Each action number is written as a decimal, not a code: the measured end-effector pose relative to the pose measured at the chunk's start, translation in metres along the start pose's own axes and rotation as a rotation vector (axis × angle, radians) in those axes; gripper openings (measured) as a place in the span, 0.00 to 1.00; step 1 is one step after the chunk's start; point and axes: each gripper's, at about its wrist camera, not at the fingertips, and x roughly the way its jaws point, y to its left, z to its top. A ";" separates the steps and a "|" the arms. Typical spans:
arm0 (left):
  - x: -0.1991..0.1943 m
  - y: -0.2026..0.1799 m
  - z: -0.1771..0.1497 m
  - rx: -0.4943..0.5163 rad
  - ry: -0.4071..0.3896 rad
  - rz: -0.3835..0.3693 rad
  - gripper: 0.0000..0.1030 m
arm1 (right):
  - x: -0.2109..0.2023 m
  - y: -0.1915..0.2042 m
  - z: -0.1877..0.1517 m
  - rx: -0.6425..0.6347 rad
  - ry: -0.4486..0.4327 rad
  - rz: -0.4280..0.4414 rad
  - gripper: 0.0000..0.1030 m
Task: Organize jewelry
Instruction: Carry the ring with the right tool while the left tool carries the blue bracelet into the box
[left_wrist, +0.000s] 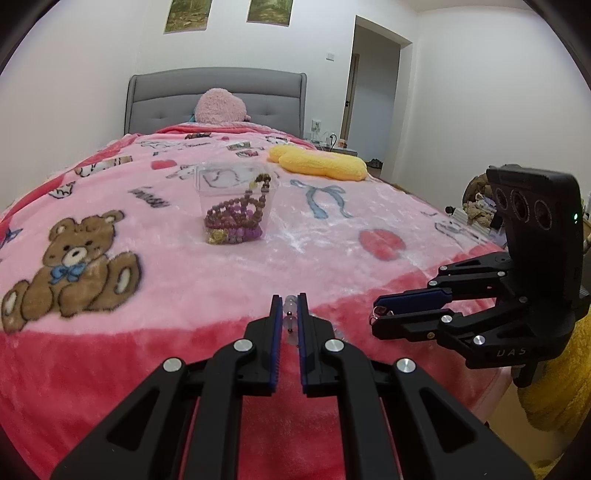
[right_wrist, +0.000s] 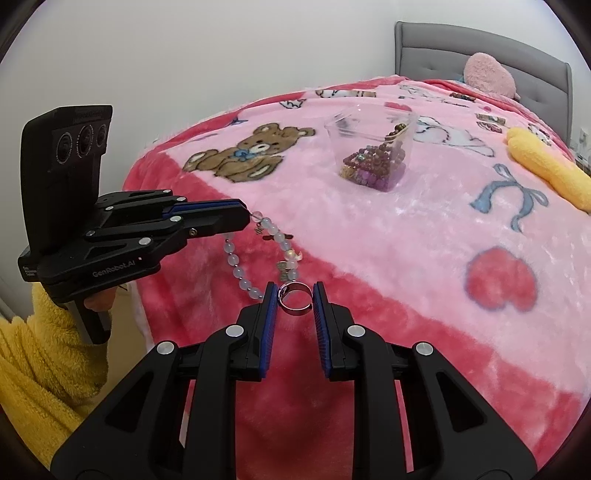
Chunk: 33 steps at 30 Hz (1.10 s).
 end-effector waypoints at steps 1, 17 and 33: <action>-0.002 0.000 0.002 -0.001 -0.008 -0.001 0.07 | -0.001 0.000 0.002 0.002 -0.006 -0.003 0.19; -0.005 0.016 0.049 -0.048 -0.074 -0.011 0.07 | -0.010 -0.003 0.050 -0.030 -0.065 -0.073 0.19; 0.000 0.025 0.094 -0.046 -0.118 0.005 0.08 | -0.012 -0.028 0.092 0.054 -0.142 -0.086 0.19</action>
